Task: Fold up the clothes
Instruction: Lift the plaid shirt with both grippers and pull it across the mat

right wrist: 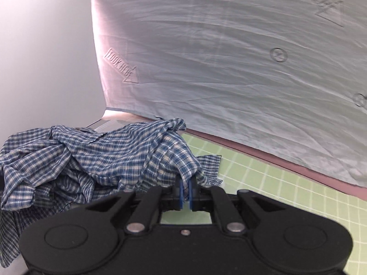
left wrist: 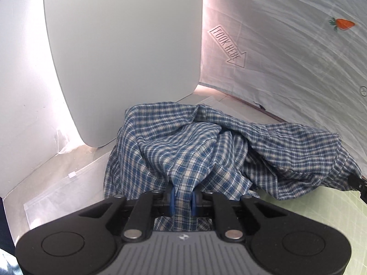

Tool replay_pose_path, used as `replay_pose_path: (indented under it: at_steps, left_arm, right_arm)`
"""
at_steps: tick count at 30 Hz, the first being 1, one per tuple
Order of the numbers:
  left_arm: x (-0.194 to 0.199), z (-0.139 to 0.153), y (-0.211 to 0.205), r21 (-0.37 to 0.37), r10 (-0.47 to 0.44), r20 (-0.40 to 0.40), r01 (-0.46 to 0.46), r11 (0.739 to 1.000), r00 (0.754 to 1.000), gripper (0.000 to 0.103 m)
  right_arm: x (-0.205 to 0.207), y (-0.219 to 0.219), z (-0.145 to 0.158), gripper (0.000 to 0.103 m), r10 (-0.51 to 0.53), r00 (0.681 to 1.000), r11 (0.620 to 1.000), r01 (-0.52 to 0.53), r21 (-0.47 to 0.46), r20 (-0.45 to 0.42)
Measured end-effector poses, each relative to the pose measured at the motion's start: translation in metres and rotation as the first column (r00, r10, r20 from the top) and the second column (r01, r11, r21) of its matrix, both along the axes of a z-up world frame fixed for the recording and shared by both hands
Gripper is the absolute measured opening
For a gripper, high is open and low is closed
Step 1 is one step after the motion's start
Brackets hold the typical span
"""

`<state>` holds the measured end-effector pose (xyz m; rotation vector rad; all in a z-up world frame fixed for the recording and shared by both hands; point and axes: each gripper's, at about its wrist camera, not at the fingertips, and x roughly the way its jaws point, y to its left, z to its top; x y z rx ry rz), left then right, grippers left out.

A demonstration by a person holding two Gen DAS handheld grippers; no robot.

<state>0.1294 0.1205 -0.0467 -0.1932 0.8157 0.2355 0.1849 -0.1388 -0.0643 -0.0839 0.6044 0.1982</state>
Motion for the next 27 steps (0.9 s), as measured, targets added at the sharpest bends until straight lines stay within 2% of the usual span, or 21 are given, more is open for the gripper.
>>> replay_pose_path:
  at_steps: [7, 17, 21, 27]
  left_arm:
    - [-0.069, 0.026, -0.062, -0.002, -0.157, 0.034, 0.157, 0.988, 0.987, 0.014]
    - [-0.178, 0.041, -0.232, -0.066, -0.329, 0.017, 0.329, 0.942, 0.944, 0.014]
    - [-0.216, 0.043, -0.305, -0.097, -0.425, 0.002, 0.423, 0.901, 0.905, 0.014]
    - [-0.259, 0.056, -0.398, -0.155, -0.56, 0.018, 0.556, 0.817, 0.828, 0.014]
  right_arm:
    - [-0.089, -0.103, 0.016, 0.005, -0.187, 0.982, 0.982, 0.186, 0.036, 0.032]
    - [-0.24, -0.283, 0.018, 0.005, -0.436, 0.9, 0.897, 0.436, 0.072, -0.012]
    - [-0.287, -0.355, 0.024, 0.005, -0.502, 0.865, 0.863, 0.502, 0.046, -0.013]
    - [-0.345, -0.455, 0.033, 0.005, -0.608, 0.794, 0.794, 0.608, 0.015, 0.012]
